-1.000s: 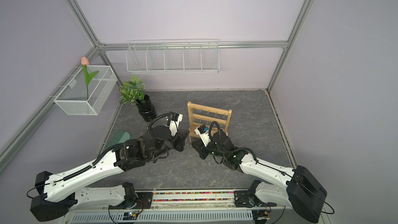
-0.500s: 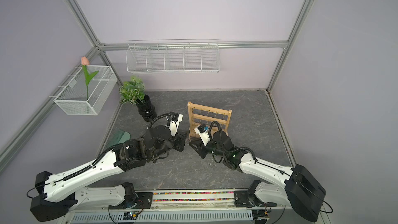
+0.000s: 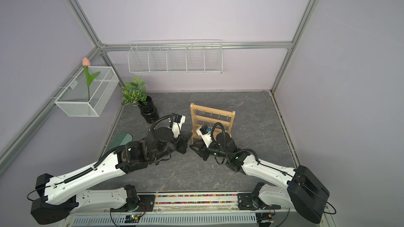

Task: Hang the necklace on the jewelry display stand
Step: Pick up the necklace from the center of the board.

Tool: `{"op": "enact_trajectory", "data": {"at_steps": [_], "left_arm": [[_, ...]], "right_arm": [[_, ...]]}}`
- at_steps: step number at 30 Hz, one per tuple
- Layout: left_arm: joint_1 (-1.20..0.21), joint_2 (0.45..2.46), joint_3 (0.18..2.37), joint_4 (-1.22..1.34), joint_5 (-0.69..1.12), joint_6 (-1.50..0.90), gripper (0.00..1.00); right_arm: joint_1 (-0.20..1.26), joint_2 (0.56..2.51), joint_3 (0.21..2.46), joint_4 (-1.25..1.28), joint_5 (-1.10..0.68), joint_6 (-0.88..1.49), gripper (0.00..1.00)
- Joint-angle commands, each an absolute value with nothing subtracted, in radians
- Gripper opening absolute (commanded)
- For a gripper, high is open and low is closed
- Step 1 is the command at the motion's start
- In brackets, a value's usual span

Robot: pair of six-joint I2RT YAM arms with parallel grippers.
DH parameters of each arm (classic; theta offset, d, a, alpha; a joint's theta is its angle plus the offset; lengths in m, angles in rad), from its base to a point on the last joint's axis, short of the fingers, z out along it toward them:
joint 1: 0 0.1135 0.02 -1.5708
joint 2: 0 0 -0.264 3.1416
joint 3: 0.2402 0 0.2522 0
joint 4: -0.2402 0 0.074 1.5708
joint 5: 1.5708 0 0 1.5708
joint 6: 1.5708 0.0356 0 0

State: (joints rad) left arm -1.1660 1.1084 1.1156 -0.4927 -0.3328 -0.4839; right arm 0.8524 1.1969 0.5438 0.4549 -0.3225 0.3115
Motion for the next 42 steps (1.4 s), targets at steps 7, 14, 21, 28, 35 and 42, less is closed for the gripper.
{"op": "enact_trajectory", "data": {"at_steps": [7,14,21,28,35,42], "left_arm": [[-1.166,1.091,1.118,-0.485,-0.353,-0.476,0.00],[-1.166,1.088,1.120,-0.482,-0.368,-0.476,0.00],[-1.163,1.082,1.116,-0.480,-0.386,-0.481,0.00],[-1.161,1.087,1.109,-0.474,-0.376,-0.482,0.00],[-1.155,1.091,1.106,-0.474,-0.383,-0.486,0.00],[-1.140,1.109,1.101,-0.492,-0.371,-0.503,0.00]], "right_arm": [[0.851,1.220,0.532,0.500,-0.367,0.321,0.29],[0.853,1.224,0.532,0.506,-0.373,0.327,0.31],[0.853,1.227,0.532,0.497,-0.370,0.328,0.30],[0.853,1.216,0.523,0.506,-0.367,0.331,0.24],[0.853,1.212,0.526,0.506,-0.374,0.335,0.14],[0.859,1.181,0.522,0.498,-0.395,0.373,0.13]]}}
